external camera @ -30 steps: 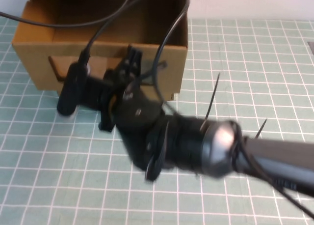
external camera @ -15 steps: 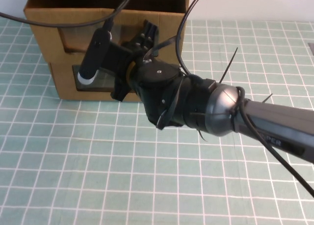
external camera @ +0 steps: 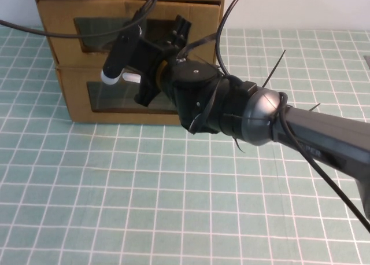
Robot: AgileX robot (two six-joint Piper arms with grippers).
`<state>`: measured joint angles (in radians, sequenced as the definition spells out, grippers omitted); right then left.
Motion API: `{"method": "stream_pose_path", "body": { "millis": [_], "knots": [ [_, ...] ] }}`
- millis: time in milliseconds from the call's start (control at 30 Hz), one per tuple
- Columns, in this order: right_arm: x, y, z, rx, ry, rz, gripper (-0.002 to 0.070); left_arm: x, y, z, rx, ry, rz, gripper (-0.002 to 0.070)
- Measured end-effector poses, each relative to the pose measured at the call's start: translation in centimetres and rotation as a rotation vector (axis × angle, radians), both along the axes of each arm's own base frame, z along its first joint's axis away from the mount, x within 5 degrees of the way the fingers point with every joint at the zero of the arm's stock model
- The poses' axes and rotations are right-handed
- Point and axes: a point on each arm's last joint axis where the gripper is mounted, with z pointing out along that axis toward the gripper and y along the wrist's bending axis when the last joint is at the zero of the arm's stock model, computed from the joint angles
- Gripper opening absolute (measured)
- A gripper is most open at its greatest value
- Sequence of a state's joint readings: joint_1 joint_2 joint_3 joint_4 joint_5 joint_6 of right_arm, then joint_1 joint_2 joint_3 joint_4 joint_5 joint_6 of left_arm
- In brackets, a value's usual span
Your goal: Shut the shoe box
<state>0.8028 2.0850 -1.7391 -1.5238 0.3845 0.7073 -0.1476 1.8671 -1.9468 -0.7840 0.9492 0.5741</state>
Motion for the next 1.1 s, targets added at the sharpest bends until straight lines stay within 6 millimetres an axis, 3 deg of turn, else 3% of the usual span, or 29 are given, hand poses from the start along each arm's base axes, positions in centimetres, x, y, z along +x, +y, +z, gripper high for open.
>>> {"method": "stream_pose_path", "body": {
  "millis": [233,367,567,667,800,900,1000,1100],
  "knots": [
    [0.4,-0.3,-0.1,0.049,0.039,-0.005,-0.0014,-0.1,0.0,0.0,0.000,0.007,-0.007,-0.0005],
    [-0.7,0.2,0.9,0.178,0.128,0.023,-0.0014,-0.4,0.0,0.2,0.001,0.008,-0.016,-0.0005],
    [-6.4,2.9,5.4,0.269,0.116,0.194,-0.0014,-3.0,0.5,3.7,0.017,-0.088,-0.013,-0.0005],
    [-8.7,2.7,7.7,0.209,0.065,0.169,-0.0014,-5.0,0.9,5.9,0.032,-0.145,-0.016,-0.0005],
    [-9.4,-0.2,9.7,-0.060,-0.019,0.009,-0.0014,-7.9,1.5,8.3,0.073,-0.183,-0.012,-0.0005],
    [-9.1,-3.4,11.2,-0.140,0.032,-0.157,-0.0014,-10.2,2.0,9.7,0.094,-0.213,-0.003,-0.0005],
    [-9.0,-7.2,13.2,-0.076,0.179,-0.239,-0.0014,-12.4,2.6,10.5,0.129,-0.235,0.022,-0.0005],
    [-9.7,-11.4,15.2,0.110,0.385,-0.249,-0.0014,-14.8,3.4,10.9,0.165,-0.253,0.063,-0.0005]
  ]
}}
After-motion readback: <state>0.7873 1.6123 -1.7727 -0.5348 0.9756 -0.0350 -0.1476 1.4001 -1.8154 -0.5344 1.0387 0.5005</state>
